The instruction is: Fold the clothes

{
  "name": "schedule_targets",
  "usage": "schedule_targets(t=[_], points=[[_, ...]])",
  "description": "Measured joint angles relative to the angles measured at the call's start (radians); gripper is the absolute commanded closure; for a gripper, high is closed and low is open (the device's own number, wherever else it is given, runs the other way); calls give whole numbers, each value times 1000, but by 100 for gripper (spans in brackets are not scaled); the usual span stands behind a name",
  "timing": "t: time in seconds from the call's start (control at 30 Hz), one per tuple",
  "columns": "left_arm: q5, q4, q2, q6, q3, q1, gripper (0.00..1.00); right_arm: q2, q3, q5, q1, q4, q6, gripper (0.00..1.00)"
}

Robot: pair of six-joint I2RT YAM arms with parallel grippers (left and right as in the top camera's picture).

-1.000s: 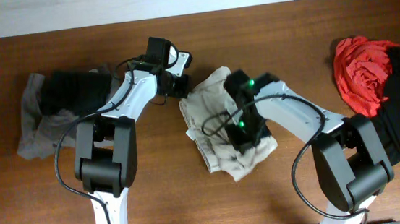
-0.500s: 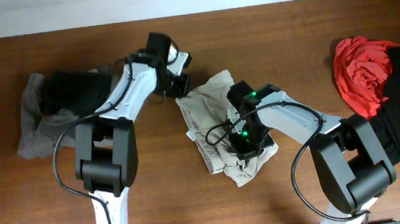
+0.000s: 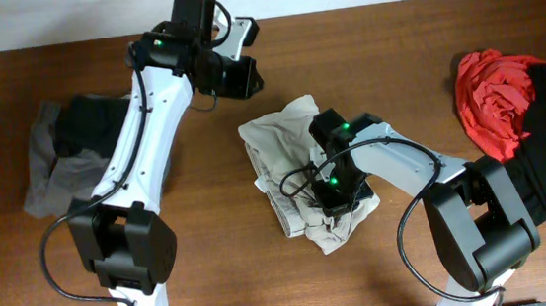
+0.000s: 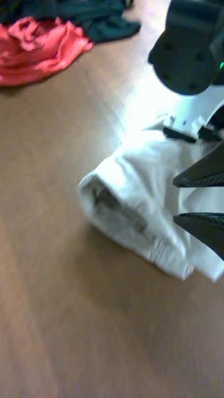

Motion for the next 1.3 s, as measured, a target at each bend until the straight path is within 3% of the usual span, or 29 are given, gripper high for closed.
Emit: schedule_targets(t=[0.23, 0.5, 1.07, 1.3], points=[[46, 48, 59, -7, -113, -27, 85, 0, 5, 0, 0, -1, 2, 96], [53, 233, 183, -35, -259, -72, 86, 0, 6, -1, 0, 7, 40, 96], [82, 289, 254, -123, -220, -34, 86, -4, 31, 0, 0, -19, 44, 96], [62, 266, 258, -123, -206, -23, 86, -172, 158, 31, 0, -105, 33, 96]])
